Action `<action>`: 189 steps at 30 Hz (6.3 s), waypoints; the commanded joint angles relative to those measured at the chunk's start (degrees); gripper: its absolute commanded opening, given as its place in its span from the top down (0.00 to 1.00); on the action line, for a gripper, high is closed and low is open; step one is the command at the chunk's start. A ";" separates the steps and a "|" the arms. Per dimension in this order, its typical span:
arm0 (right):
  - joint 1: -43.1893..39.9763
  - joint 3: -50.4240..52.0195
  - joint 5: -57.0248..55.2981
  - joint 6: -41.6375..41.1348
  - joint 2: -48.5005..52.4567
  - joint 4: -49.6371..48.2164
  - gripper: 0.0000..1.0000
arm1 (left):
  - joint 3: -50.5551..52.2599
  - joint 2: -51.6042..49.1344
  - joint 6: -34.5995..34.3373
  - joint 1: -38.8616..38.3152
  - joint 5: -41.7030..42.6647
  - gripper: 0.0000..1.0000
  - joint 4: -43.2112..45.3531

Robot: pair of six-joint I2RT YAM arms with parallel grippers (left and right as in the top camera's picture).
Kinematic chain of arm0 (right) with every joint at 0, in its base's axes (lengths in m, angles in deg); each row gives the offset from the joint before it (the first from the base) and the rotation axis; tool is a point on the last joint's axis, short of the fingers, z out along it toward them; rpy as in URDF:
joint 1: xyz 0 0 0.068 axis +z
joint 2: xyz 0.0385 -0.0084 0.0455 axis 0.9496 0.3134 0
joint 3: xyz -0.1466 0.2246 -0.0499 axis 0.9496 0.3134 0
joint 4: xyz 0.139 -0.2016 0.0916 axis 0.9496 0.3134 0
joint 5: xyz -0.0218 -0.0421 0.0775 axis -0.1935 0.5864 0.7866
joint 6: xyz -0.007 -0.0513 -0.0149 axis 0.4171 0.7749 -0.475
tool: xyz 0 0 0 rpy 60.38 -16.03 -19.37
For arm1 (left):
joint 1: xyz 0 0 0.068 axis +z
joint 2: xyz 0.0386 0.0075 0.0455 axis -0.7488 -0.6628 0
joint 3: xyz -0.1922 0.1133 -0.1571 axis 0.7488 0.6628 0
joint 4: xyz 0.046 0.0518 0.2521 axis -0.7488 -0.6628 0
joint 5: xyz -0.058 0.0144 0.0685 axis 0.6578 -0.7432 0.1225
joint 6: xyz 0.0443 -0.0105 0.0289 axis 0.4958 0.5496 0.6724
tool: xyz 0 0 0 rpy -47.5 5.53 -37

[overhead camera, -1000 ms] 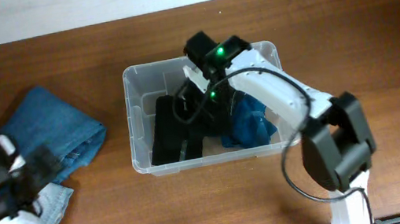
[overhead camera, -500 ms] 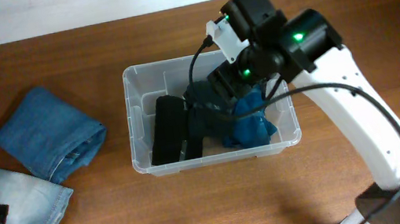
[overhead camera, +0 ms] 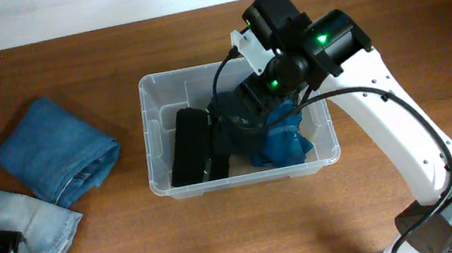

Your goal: Pack container

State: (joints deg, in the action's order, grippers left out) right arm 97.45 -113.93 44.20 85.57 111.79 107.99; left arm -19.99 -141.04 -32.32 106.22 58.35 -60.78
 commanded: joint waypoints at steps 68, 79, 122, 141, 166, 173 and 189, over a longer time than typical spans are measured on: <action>-34.40 -12.48 -4.90 -8.85 -11.76 11.82 0.25 | -10.19 6.49 -10.47 -84.61 9.27 0.01 21.68; -34.40 -12.48 -4.92 -8.70 -11.67 11.80 0.24 | -17.75 23.56 -4.13 -57.31 -11.41 0.01 4.07; -34.36 -12.44 -4.46 -8.68 -10.14 12.41 0.22 | -17.09 6.08 5.29 -28.04 21.05 0.99 -1.31; -34.36 -12.44 -4.46 -8.70 -10.14 12.44 0.22 | -17.18 30.38 5.44 -64.46 20.81 0.99 -4.68; -34.36 -12.44 -4.46 -8.70 -10.14 12.41 0.22 | -35.76 12.55 13.70 -64.02 8.04 0.09 -13.75; -34.36 -12.44 -4.46 -8.68 -9.86 12.41 0.22 | -35.19 10.08 14.10 -69.75 4.57 0.99 -12.98; -34.10 -12.44 0.00 -5.25 -8.61 13.05 0.22 | -29.77 -4.76 13.51 -75.21 -8.50 0.99 -13.57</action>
State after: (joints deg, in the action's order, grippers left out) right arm 63.33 -126.67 39.98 77.31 103.11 121.13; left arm -45.01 -146.46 -20.02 30.27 56.26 -72.06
